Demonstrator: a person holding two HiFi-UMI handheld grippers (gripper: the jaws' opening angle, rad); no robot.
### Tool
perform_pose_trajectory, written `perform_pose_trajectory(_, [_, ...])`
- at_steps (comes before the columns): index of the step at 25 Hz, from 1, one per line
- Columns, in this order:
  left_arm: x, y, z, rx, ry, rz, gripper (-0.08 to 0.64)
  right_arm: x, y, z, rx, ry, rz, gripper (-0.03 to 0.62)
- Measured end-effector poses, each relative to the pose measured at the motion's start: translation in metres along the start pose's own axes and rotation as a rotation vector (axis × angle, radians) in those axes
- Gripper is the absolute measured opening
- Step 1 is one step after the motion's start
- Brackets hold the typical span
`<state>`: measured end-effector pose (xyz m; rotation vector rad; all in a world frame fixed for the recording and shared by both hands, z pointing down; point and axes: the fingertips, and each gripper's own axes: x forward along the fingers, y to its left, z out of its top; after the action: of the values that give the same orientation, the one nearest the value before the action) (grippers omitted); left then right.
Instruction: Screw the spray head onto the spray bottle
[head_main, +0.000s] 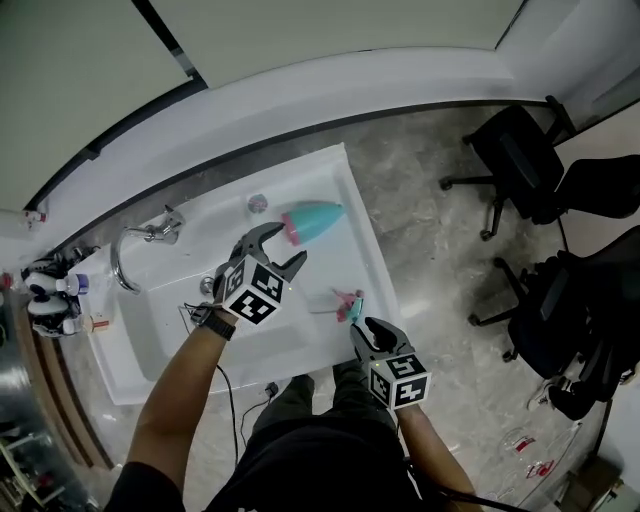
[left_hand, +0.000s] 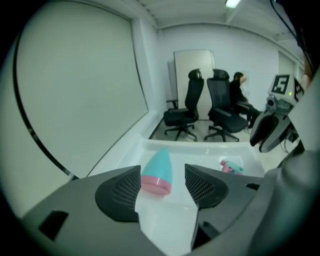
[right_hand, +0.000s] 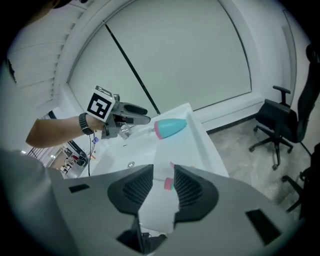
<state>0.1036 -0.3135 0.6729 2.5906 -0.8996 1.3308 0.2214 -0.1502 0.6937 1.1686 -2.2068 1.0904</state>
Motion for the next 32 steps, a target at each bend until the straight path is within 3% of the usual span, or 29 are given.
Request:
perform_pose_trajectory(3, [0.039, 0.009, -0.020, 0.113, 0.146, -0.033, 0.303, 0.011, -0.016, -0.008, 0.027, 0.032, -0.011, 0.103])
perform_pose_trajectory(6, [0.064, 0.018, -0.028, 0.194, 0.236, -0.054, 0.342, 0.022, -0.025, -0.013, 0.048, 0.059, -0.011, 0.108])
perform_pose_trajectory(13, [0.103, 0.031, -0.035, 0.248, 0.399, -0.114, 0.345, 0.035, -0.035, -0.010, 0.081, 0.077, 0.002, 0.114])
perform_pose_trajectory(17, [0.113, 0.033, -0.038, 0.264, 0.453, -0.147, 0.350, 0.040, -0.036, -0.009, 0.092, 0.090, 0.017, 0.114])
perform_pose_trajectory(26, [0.141, 0.031, -0.055, 0.401, 0.568, -0.197, 0.416, 0.059, -0.046, -0.022, 0.095, 0.181, -0.023, 0.114])
perform_pose_trajectory(32, [0.146, 0.026, -0.060, 0.391, 0.585, -0.225, 0.430, 0.075, -0.058, -0.031, 0.101, 0.251, -0.088, 0.146])
